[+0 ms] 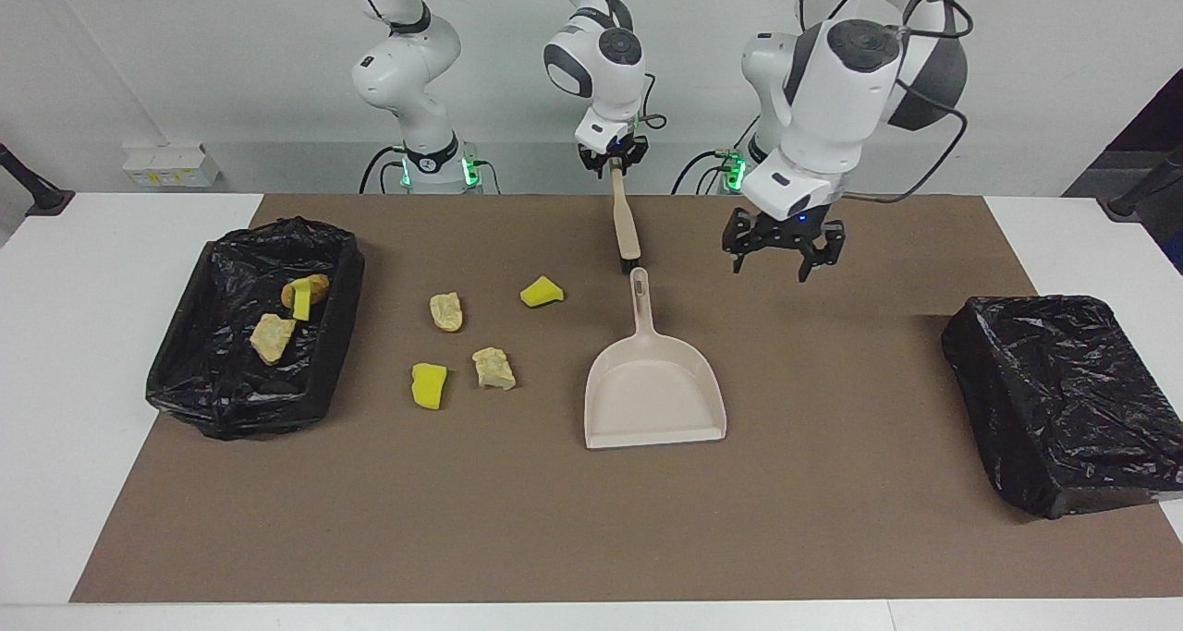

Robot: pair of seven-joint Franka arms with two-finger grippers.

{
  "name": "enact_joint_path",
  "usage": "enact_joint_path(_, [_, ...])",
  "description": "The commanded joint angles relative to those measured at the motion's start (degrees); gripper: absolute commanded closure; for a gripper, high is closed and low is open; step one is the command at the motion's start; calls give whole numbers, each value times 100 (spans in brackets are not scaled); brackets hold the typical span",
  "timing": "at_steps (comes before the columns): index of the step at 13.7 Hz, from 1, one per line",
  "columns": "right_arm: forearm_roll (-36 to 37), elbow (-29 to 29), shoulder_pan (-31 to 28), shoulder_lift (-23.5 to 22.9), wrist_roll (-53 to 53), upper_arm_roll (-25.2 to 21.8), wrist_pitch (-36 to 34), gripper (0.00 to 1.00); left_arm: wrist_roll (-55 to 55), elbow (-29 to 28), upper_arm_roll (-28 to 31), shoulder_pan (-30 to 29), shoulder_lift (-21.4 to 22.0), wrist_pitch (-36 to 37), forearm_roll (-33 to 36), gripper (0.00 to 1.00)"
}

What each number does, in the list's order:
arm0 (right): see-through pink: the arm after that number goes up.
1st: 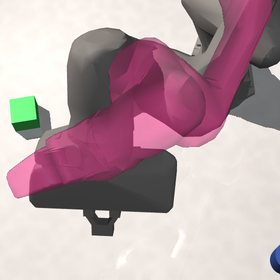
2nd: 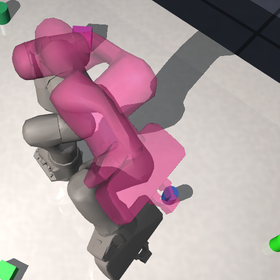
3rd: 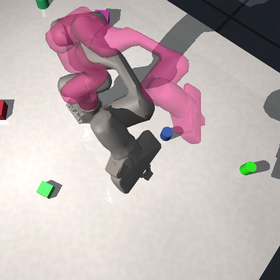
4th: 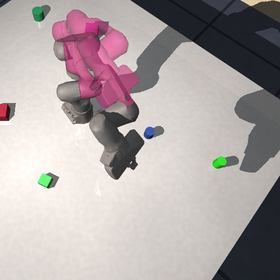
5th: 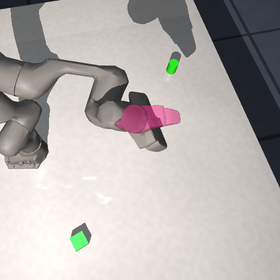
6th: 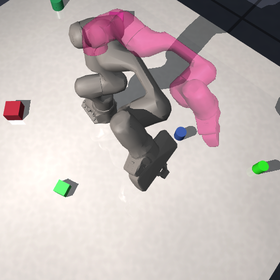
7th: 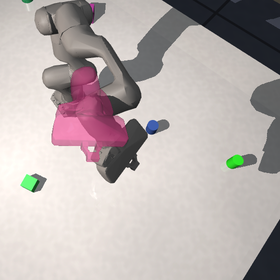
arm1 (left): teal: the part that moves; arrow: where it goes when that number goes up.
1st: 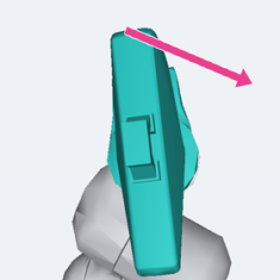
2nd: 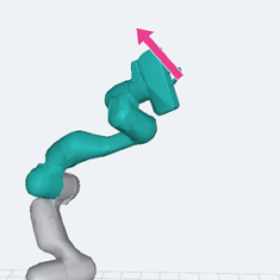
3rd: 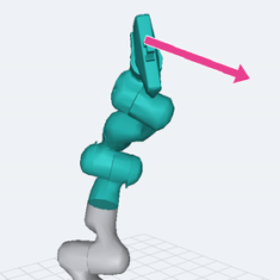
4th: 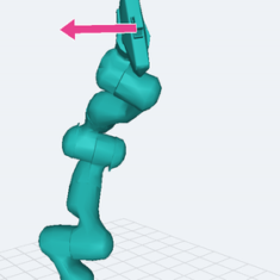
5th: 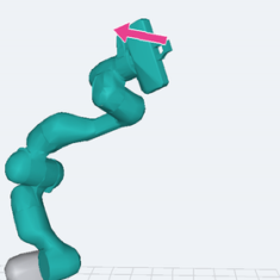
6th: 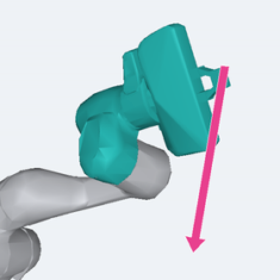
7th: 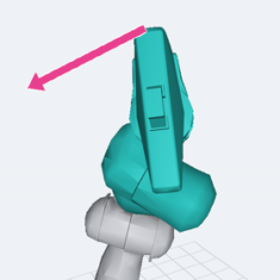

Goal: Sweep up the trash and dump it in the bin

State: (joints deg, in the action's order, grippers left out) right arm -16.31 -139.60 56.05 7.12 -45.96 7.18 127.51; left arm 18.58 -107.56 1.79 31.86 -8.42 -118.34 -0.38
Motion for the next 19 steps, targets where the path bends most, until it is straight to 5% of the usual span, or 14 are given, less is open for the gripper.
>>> enact_joint_path(1, [-101, 11, -32, 227, -115, -41, -355, 100, 180, -379, 93, 127, 121, -268, 29, 0])
enact_joint_path(6, [75, 81, -874, 1281, 210, -68, -1770, 100, 857, -362, 93, 715, -450, -1130, 29, 0])
enact_joint_path(10, [531, 468, -1840, 1502, 438, -68, -2888, 100, 1191, -590, 93, 945, -406, -1156, 29, 0])
enact_joint_path(12, [838, 565, -2437, 1503, 780, -68, -2977, 100, 1271, -643, 93, 1006, -442, -1279, 29, 9])
enact_joint_path(14, [1129, 565, -3018, 1415, 1289, -50, -2846, 100, 1262, -722, 93, 1006, -442, -1288, 29, 21])
enact_joint_path(19, [1455, 722, -4477, 880, 2827, -50, -2099, 100, 1078, -828, 93, 945, -406, -1209, 29, 93])
